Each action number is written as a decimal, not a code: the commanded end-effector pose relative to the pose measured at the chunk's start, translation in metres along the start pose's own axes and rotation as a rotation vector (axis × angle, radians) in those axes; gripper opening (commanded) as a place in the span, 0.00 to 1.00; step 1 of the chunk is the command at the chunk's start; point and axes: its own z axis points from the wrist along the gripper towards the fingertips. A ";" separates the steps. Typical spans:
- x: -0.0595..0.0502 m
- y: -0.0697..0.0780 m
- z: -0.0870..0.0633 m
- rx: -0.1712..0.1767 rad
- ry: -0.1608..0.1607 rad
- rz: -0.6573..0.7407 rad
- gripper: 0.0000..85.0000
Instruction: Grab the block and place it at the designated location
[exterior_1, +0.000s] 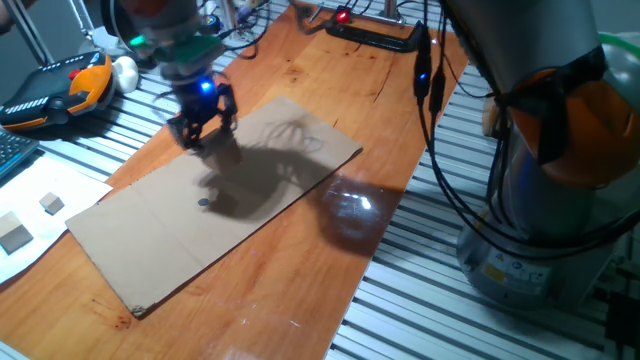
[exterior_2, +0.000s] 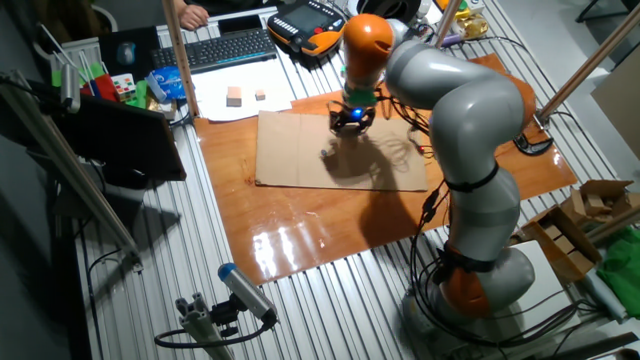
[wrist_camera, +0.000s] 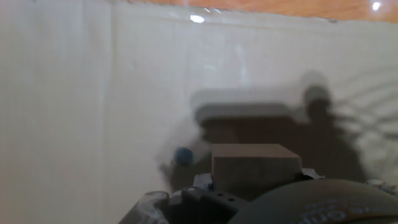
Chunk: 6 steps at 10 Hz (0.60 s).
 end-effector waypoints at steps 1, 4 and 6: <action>0.000 0.019 0.001 -0.008 -0.001 -0.002 0.55; -0.012 0.036 0.024 -0.011 -0.013 -0.021 0.56; -0.015 0.036 0.039 -0.025 -0.018 -0.033 0.57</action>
